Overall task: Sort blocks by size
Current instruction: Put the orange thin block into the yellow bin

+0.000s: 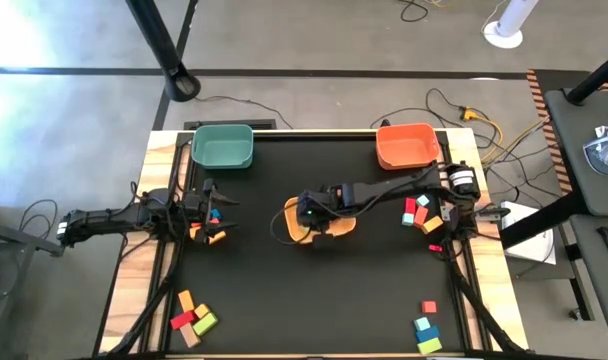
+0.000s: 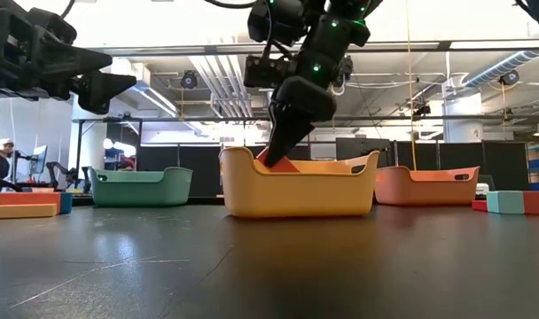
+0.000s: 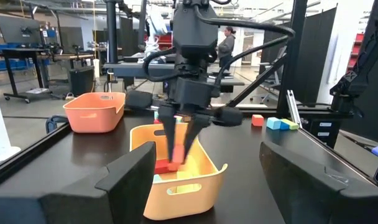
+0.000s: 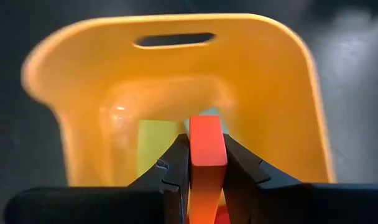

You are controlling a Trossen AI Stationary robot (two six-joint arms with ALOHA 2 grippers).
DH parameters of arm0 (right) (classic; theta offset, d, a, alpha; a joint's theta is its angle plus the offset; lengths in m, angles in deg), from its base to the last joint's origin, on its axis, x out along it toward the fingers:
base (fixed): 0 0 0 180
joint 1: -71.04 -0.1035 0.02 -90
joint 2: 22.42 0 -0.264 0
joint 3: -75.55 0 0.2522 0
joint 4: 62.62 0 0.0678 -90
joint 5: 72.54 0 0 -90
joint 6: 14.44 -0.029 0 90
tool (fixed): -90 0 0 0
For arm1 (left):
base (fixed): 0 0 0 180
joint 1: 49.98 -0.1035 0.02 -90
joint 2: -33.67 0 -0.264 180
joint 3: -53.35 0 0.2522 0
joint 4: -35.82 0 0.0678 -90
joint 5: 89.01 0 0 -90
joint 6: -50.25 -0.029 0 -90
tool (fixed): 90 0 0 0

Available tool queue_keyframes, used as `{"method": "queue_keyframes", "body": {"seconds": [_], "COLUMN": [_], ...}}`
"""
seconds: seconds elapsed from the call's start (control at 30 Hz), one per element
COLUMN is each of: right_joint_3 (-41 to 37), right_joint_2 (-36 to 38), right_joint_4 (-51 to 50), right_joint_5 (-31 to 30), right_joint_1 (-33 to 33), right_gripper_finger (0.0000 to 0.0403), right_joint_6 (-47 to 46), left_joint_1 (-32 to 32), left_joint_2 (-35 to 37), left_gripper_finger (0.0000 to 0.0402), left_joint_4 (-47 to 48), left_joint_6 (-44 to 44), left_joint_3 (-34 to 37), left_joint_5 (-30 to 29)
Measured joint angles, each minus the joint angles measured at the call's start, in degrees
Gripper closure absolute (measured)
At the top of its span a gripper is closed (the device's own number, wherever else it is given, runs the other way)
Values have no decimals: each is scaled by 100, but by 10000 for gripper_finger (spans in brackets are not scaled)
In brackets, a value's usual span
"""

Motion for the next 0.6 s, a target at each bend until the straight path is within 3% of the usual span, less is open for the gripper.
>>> {"method": "queue_keyframes", "body": {"seconds": [0.6], "right_joint_3": [-11], "right_joint_2": [-432], "right_joint_4": [-164], "right_joint_5": [198], "right_joint_1": [209], "right_gripper_finger": [344], "right_joint_6": [-33], "left_joint_1": [-1], "left_joint_2": [-2], "left_gripper_finger": [128], "left_joint_4": [0], "left_joint_6": [2], "left_joint_3": [0], "left_joint_5": [0]}}
